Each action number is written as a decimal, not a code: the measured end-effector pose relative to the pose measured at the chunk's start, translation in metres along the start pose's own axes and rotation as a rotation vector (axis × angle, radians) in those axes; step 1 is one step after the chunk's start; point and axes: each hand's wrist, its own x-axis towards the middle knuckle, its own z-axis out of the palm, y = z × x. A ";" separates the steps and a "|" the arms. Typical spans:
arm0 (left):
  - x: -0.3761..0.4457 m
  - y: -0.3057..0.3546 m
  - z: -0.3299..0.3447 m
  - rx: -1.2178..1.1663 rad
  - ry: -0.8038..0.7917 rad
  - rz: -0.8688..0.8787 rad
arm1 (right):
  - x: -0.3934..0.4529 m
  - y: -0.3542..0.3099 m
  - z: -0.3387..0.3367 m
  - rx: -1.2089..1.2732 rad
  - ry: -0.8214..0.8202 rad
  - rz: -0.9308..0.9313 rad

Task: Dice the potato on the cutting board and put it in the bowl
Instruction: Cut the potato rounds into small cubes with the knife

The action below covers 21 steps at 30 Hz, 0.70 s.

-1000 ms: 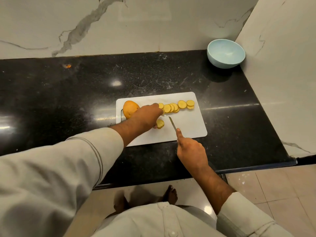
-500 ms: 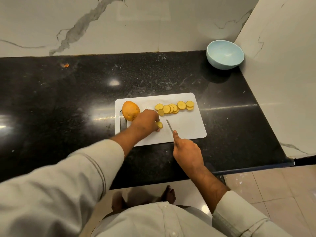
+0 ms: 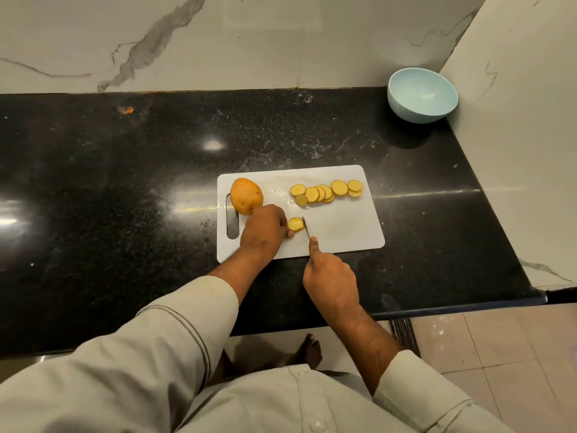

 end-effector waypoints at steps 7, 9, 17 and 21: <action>-0.001 -0.001 0.003 -0.046 0.006 0.018 | 0.003 -0.011 0.000 -0.017 0.011 0.001; 0.000 -0.003 0.003 -0.061 0.005 0.027 | 0.004 -0.011 -0.001 -0.011 0.006 0.010; 0.006 -0.001 -0.008 -0.119 -0.057 0.055 | 0.006 -0.011 -0.002 -0.042 -0.031 -0.012; 0.006 0.000 -0.008 -0.122 -0.079 0.064 | 0.007 -0.011 -0.002 -0.053 -0.042 -0.016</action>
